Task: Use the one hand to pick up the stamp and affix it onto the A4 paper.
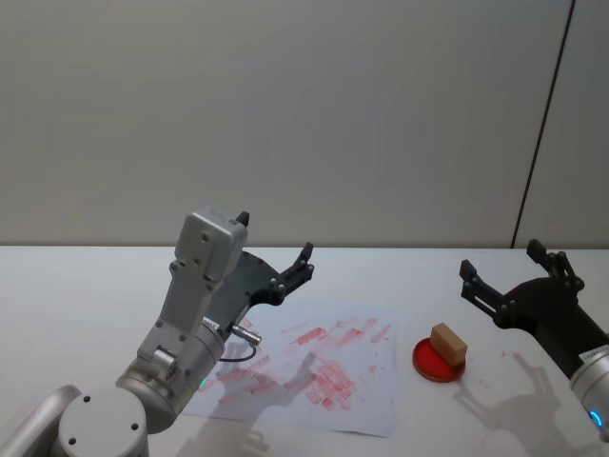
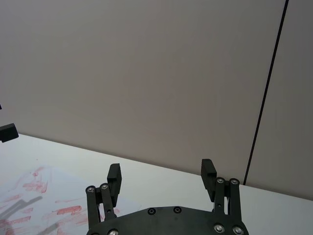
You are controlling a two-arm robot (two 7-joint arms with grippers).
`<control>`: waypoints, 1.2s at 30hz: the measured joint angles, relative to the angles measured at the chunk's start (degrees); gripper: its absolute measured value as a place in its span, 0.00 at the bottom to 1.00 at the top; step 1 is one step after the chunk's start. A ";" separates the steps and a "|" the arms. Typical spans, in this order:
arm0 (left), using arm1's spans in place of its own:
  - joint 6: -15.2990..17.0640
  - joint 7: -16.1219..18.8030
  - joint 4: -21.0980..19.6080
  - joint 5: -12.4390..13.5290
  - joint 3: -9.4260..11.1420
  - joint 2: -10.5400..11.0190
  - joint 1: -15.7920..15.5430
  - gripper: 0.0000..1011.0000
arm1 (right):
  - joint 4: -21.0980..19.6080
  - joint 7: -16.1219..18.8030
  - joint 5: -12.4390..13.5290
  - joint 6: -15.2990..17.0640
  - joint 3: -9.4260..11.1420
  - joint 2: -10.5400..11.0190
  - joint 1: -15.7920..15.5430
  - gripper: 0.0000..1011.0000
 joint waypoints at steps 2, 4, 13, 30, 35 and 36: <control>0.00 0.00 0.00 0.00 0.00 0.00 0.00 0.99 | 0.00 0.00 0.00 0.00 -0.01 0.00 0.00 0.99; 0.00 0.00 0.00 0.00 0.00 0.00 0.00 0.99 | 0.00 0.00 0.00 0.00 -0.02 0.00 0.00 0.99; 0.00 0.00 0.00 0.00 0.00 0.00 0.00 0.99 | 0.00 0.00 -0.01 0.00 -0.03 0.00 0.00 0.99; 0.00 0.01 0.00 0.00 0.00 0.00 0.00 0.99 | 0.00 0.01 -0.02 0.00 -0.03 0.00 0.00 0.99; 0.00 0.01 0.00 0.00 0.00 0.00 0.00 0.99 | 0.00 0.01 -0.02 0.01 -0.03 0.00 0.00 0.99; 0.00 0.01 0.00 0.00 0.00 0.00 0.00 0.99 | 0.01 0.01 -0.02 0.01 -0.02 0.00 0.00 0.99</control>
